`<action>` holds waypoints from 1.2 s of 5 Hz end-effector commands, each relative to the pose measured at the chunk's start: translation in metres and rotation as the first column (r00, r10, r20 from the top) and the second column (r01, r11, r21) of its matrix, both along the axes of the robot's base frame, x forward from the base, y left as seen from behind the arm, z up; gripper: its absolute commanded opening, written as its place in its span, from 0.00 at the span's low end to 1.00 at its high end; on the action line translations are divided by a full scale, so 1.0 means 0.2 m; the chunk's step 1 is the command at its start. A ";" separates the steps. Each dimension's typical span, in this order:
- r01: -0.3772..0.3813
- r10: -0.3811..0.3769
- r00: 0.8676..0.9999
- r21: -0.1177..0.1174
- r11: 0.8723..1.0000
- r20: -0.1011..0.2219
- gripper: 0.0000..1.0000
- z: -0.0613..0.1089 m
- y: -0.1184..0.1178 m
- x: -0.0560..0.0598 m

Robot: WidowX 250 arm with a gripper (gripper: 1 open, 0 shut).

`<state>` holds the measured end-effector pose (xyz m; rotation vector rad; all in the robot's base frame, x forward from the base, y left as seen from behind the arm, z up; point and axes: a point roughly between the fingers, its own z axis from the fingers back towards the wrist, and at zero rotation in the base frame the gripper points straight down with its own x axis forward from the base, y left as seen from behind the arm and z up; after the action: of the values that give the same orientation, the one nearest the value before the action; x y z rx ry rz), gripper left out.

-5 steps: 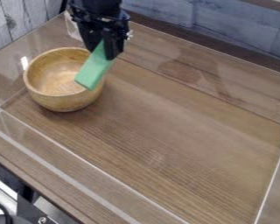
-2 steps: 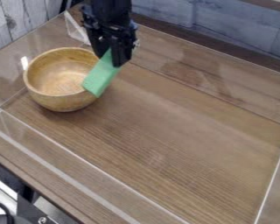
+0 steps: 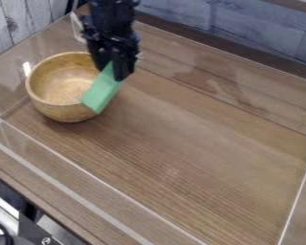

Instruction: Put green object into wooden bowl

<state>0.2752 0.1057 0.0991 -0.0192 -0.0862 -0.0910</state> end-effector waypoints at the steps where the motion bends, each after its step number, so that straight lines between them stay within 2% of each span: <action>1: -0.013 0.012 0.999 0.030 0.999 0.051 0.00 0.07 0.12 0.03; 2: -0.038 0.036 0.998 0.030 0.999 0.045 0.00 0.05 0.21 0.02; 3: -0.050 0.049 0.998 0.023 0.998 0.036 0.00 0.04 0.25 0.03; 4: -0.046 0.046 0.999 0.006 0.999 0.028 1.00 0.06 0.25 0.02; 6: -0.069 0.070 0.997 -0.025 0.997 0.037 1.00 0.17 0.25 -0.01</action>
<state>0.2660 0.1505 0.1071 -0.0863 -0.0490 -0.0175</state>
